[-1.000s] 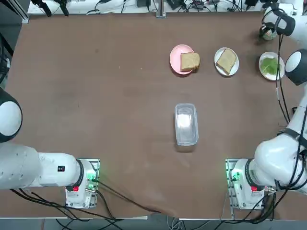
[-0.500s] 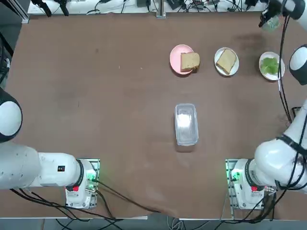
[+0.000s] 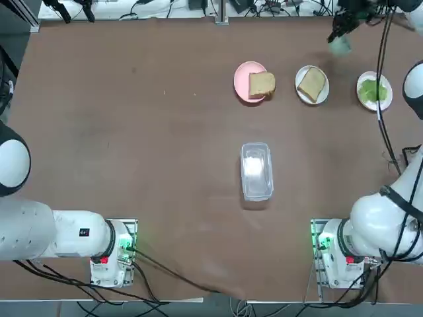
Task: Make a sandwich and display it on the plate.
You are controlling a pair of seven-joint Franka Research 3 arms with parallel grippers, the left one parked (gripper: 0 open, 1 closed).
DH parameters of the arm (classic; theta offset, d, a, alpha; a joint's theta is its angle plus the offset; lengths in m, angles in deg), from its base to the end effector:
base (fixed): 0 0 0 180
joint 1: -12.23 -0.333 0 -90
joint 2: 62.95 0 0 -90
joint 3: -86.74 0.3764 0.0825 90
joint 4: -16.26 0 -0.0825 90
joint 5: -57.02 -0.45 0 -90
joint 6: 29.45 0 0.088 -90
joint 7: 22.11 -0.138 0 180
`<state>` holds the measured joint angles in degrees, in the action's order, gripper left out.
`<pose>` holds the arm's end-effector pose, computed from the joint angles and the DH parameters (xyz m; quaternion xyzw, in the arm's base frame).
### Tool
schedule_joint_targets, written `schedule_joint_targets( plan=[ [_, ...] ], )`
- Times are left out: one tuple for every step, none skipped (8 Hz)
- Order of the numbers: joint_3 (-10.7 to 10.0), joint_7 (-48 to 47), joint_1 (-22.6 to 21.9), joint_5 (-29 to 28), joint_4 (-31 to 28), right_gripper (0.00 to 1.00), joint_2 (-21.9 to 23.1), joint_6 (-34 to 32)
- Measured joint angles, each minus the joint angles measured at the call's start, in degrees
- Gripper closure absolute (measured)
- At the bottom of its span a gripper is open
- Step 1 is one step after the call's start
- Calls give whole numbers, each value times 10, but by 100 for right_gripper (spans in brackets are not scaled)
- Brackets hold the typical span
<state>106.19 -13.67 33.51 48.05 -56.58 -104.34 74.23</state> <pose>0.8144 -0.0727 0.3287 -0.9797 -0.0015 0.0550 0.1927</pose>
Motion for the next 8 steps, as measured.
schedule_joint_targets(
  plan=[
    [0,0,0,-45,-25,96,5,0],
    [0,-2,1,-90,-46,96,9,0],
    [0,-2,2,-132,-67,96,10,0],
    [0,-2,3,-162,-85,96,12,-1],
    [0,-2,5,-186,-98,96,12,-6],
    [0,-2,10,-218,-107,96,12,-19],
    [-1,0,17,-248,-114,96,10,-32],
    [-1,13,27,-274,-117,96,7,-40]
  ],
)
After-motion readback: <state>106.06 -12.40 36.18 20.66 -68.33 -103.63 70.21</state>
